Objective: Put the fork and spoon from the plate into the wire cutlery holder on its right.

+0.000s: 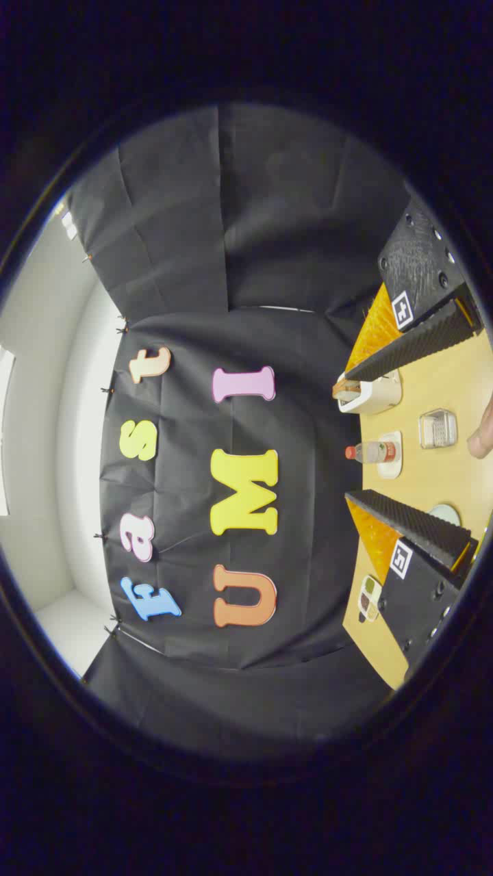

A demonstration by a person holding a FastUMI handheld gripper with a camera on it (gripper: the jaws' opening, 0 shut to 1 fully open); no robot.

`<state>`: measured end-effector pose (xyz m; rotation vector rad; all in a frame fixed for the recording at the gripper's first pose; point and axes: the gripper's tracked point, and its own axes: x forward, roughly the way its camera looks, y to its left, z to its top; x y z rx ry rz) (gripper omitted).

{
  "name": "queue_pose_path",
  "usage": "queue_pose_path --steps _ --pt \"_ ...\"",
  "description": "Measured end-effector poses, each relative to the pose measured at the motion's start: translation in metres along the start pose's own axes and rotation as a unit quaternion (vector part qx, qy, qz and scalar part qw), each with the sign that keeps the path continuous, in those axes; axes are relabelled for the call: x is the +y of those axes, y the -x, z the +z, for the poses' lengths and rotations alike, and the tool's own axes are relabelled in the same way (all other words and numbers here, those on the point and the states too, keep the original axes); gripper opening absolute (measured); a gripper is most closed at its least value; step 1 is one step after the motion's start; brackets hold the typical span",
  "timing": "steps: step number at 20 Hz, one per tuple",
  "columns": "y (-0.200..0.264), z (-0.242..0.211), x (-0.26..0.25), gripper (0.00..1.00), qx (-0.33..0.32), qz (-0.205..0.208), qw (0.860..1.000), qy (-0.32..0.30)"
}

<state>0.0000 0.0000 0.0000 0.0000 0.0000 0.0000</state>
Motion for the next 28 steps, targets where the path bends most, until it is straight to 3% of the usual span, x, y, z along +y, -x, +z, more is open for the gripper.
queue_pose_path --steps 5,17,23,28 --pt "0.005 -0.014 0.008 0.95 0.037 0.001 0.999 0.002" --pt "-0.011 -0.034 0.047 0.95 0.048 0.032 0.998 0.03" --pt "-0.041 -0.11 0.087 0.95 0.117 0.063 0.99 0.046" --pt "-0.046 -0.201 0.131 0.96 0.238 0.107 0.963 0.062"
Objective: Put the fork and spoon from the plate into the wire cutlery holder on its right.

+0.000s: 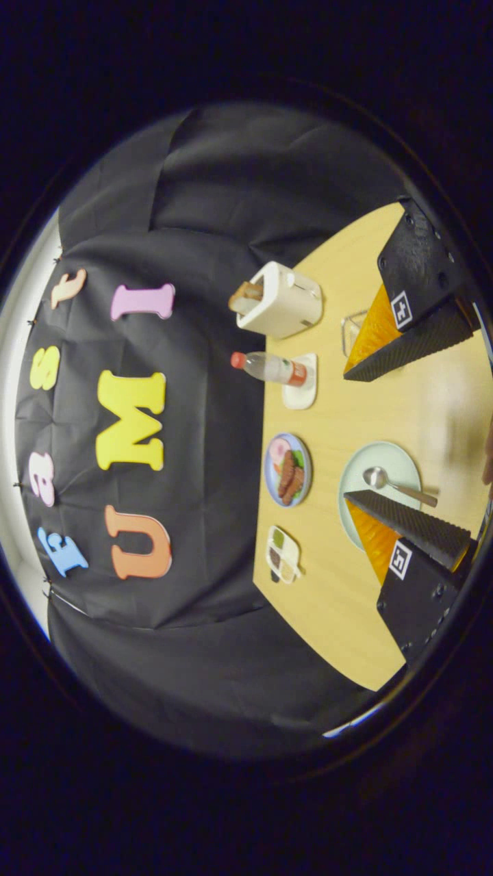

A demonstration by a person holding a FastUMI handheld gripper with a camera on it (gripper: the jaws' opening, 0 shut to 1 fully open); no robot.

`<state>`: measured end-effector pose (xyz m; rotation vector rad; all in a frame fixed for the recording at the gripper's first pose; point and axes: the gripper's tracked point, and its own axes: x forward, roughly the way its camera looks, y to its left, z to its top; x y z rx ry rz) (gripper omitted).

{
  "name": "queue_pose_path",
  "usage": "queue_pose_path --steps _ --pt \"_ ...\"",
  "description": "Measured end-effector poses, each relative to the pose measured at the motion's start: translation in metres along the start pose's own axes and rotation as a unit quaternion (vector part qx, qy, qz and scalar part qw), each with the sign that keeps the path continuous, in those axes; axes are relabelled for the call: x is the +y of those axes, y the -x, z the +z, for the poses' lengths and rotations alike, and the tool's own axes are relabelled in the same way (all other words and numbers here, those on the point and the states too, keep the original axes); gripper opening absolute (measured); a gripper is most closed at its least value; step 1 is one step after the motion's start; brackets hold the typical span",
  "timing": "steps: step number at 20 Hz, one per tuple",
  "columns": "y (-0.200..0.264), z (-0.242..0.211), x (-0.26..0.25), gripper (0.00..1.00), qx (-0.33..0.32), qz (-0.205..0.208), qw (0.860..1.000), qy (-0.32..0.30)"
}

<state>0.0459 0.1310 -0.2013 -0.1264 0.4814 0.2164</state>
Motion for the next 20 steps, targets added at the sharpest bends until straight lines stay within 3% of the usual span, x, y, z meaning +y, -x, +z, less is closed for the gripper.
queue_pose_path --steps 6,7,12,14,16,18,19,20 --pt "-0.062 -0.082 0.048 0.96 0.129 0.018 0.991 0.03" --pt "-0.069 -0.094 0.055 0.89 0.145 0.02 0.989 0.031" --pt "-0.104 -0.119 0.07 0.81 0.201 0.009 0.979 0.022" --pt "-0.117 -0.13 0.066 0.72 0.221 -0.01 0.975 0.014" --pt "-0.124 -0.142 0.063 0.51 0.251 -0.022 0.968 -0.003" --pt "-0.127 -0.149 0.063 0.38 0.27 -0.017 0.963 -0.01" --pt "-0.128 -0.149 0.063 0.23 0.274 -0.013 0.962 -0.005" --pt "-0.128 -0.15 0.065 0.23 0.28 -0.008 0.96 -0.003"
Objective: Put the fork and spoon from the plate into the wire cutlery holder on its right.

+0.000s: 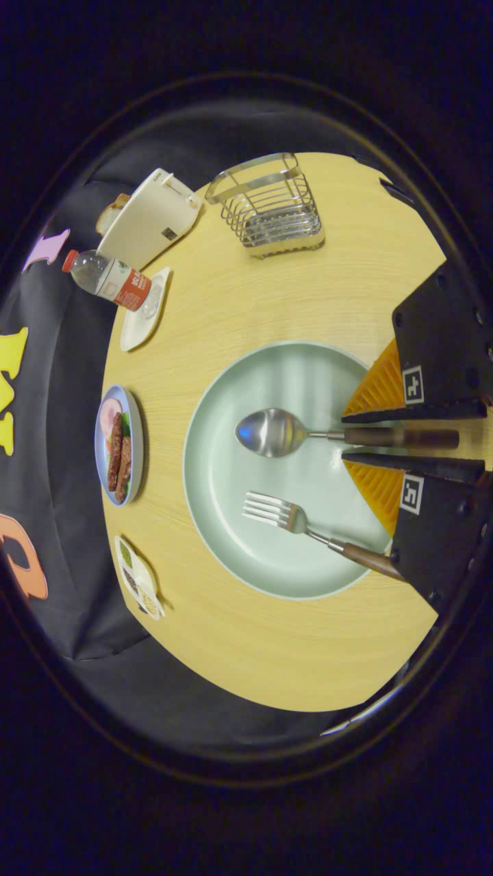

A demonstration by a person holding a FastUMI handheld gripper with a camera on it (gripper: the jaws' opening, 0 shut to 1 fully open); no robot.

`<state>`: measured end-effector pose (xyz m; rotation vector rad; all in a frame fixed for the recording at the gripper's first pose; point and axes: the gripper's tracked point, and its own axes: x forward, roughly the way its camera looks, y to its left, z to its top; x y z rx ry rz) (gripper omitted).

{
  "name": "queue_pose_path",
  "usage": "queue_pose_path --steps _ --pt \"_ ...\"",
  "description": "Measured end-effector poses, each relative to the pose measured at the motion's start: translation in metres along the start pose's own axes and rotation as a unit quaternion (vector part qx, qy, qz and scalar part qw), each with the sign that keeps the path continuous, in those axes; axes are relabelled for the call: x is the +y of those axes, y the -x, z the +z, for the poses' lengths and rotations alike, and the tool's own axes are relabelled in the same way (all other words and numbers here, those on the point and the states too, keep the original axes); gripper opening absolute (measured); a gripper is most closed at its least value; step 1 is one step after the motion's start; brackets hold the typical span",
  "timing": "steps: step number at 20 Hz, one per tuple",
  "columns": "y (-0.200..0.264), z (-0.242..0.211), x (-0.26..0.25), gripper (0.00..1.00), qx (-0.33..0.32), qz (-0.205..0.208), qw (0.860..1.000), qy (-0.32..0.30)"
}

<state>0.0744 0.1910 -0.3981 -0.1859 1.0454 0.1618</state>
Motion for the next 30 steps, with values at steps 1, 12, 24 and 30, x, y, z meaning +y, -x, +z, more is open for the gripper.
queue_pose_path --steps 1,12,24,30 --pt "0.0 -0.003 -0.002 0.23 0.013 -0.002 1.0 0.003" --pt "0.055 0.015 -0.012 0.01 0.01 0.061 0.998 -0.021" --pt "0.124 0.035 -0.168 0.01 -0.048 -0.021 0.999 -0.017" --pt "0.121 0.023 -0.212 0.01 -0.018 -0.018 0.999 -0.035"
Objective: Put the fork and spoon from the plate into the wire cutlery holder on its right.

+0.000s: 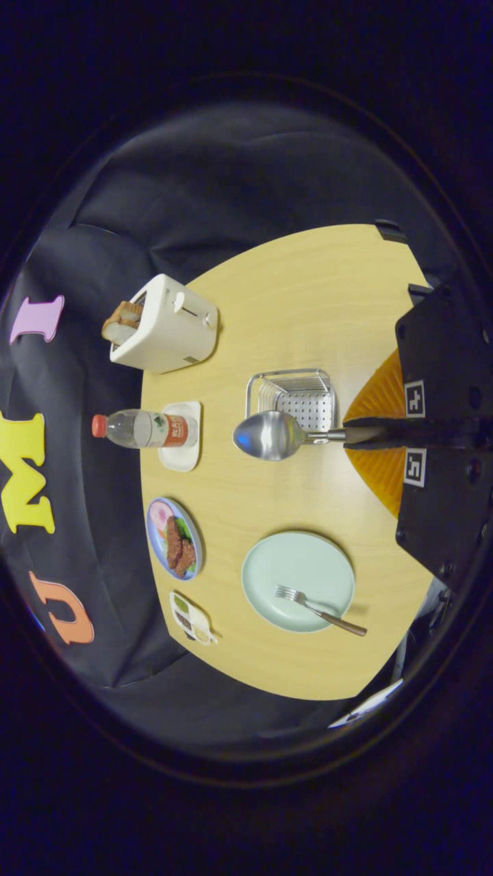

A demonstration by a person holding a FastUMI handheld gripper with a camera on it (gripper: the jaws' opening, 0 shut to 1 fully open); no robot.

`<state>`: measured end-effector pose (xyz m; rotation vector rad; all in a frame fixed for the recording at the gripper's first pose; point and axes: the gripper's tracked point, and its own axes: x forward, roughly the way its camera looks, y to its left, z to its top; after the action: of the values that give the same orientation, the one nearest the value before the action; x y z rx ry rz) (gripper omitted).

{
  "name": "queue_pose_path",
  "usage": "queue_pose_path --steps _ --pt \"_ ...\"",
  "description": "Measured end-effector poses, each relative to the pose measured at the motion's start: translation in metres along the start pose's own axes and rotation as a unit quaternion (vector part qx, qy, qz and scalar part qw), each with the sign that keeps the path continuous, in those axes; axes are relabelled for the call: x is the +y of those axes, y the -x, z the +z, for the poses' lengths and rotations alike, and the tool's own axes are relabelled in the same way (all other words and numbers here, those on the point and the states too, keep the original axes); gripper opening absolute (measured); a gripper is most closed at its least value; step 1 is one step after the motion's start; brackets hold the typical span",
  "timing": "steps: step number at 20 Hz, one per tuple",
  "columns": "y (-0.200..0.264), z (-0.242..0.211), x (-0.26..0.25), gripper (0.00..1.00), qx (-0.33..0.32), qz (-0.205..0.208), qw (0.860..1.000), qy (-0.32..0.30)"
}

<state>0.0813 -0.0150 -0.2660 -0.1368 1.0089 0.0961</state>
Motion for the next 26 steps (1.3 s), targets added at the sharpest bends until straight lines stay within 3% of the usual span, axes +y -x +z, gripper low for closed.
queue_pose_path --steps 3,12,23,26 --pt "-0.008 -0.005 -0.012 0.01 0.033 0.006 0.999 -0.002" --pt "-0.019 0.015 -0.026 0.04 0.054 0.0 0.999 0.007" --pt "-0.015 0.047 -0.022 0.06 0.023 0.003 1.0 0.004" --pt "-0.014 0.049 -0.019 0.14 0.016 0.005 1.0 -0.002"
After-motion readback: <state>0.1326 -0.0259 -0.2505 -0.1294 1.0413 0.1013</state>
